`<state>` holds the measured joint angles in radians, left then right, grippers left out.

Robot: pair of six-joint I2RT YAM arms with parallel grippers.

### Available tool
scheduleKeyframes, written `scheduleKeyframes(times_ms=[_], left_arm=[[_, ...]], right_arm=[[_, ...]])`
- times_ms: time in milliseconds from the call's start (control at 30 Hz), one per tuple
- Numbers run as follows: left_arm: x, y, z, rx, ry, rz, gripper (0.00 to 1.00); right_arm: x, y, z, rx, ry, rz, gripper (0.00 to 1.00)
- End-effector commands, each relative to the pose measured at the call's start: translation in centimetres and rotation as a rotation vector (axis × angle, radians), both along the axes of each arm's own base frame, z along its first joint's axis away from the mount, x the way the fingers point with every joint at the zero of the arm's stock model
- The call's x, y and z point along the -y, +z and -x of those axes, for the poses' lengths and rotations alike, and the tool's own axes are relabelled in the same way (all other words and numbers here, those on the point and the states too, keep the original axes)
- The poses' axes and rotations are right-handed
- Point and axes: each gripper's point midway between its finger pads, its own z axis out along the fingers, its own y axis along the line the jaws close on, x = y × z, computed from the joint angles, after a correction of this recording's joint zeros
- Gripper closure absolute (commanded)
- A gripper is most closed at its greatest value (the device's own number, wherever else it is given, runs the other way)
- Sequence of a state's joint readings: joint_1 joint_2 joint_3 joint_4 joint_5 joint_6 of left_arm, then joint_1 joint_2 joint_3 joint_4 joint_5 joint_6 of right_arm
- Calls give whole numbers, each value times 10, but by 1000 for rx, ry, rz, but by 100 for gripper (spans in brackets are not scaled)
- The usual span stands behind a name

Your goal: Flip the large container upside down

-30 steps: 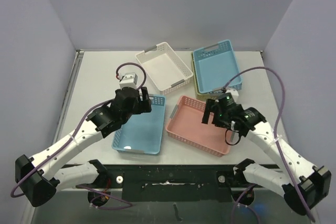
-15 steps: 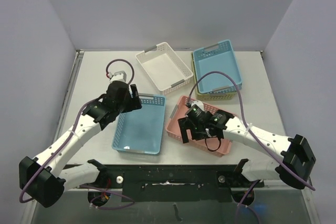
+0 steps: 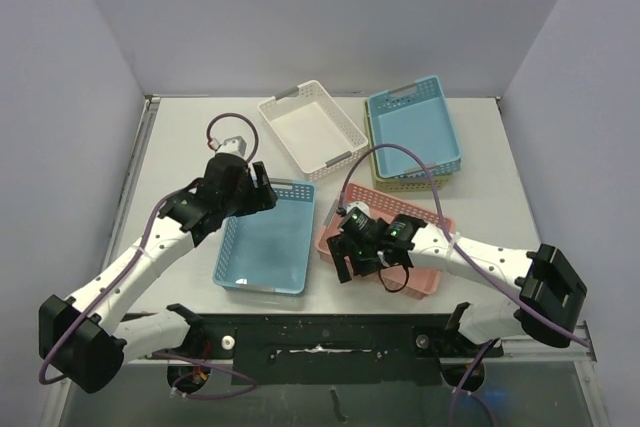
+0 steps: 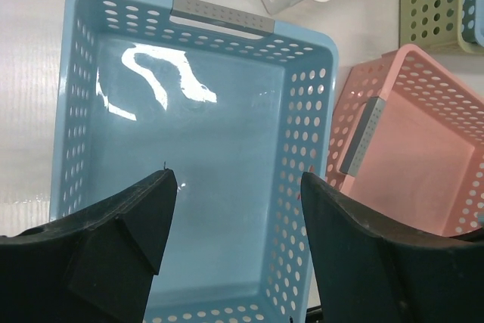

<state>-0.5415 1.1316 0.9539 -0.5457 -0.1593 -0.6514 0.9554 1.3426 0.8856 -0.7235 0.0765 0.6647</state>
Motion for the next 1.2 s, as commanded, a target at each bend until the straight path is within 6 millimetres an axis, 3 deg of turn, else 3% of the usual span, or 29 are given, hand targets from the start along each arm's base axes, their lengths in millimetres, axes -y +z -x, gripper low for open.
scheduleKeyframes(times_ms=[0,333,567,700,867,1000,1167], left_arm=[[12,11,-8,38,-18,66,34],[14,20,-8,59,-41,66,34],[16,20,-9,58,-40,82,34],[19,32,-17,80,-39,117,34],[9,66,-34,141,-18,136,34],[-3,81,-42,156,4,145,34],[-19,91,-41,165,36,182,34]], right_arm=[[-12,10,2,26,-3,7,30],[-24,17,9,56,-13,83,81],[-33,47,-3,105,-115,44,100],[-48,78,-9,118,-194,-53,100],[-58,124,-29,182,-270,-194,100],[-80,169,-60,240,-301,-494,100],[-82,214,-92,231,-338,-845,100]])
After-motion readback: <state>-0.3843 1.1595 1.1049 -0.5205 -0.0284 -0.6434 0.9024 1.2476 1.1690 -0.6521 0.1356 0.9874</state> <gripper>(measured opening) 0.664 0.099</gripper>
